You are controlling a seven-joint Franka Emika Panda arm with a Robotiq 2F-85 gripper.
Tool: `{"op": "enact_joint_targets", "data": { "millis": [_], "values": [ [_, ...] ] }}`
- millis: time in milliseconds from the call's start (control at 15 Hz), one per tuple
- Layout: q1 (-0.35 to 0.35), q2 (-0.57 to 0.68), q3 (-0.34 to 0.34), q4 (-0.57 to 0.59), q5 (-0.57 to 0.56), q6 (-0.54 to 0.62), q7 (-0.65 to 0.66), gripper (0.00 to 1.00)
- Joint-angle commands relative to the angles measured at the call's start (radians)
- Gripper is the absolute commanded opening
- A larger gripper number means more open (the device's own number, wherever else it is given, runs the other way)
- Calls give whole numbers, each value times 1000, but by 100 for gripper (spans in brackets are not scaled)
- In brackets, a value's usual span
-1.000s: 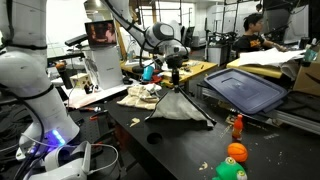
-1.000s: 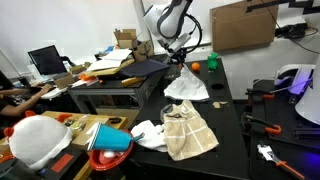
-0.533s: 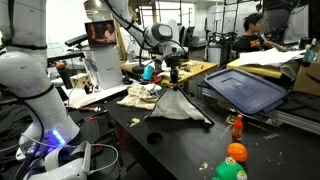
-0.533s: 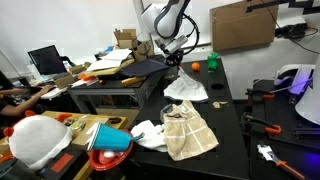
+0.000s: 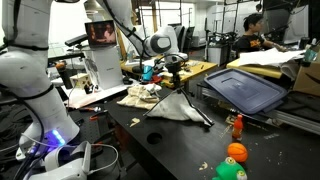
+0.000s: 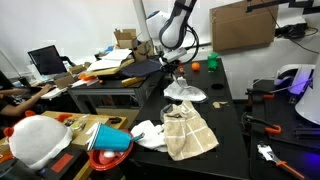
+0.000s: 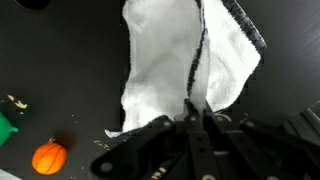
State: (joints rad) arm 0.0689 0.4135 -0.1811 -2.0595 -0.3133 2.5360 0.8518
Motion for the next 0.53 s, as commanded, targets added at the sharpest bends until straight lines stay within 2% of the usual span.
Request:
{"op": "enact_joint_targets", "data": {
  "millis": [0, 267, 467],
  "values": [
    [-2, -15, -29, -66, 13, 145, 9, 2],
    [15, -2, -69, -105, 15, 250, 5, 2],
    [54, 14, -109, -135, -16, 315, 11, 2]
  ]
}}
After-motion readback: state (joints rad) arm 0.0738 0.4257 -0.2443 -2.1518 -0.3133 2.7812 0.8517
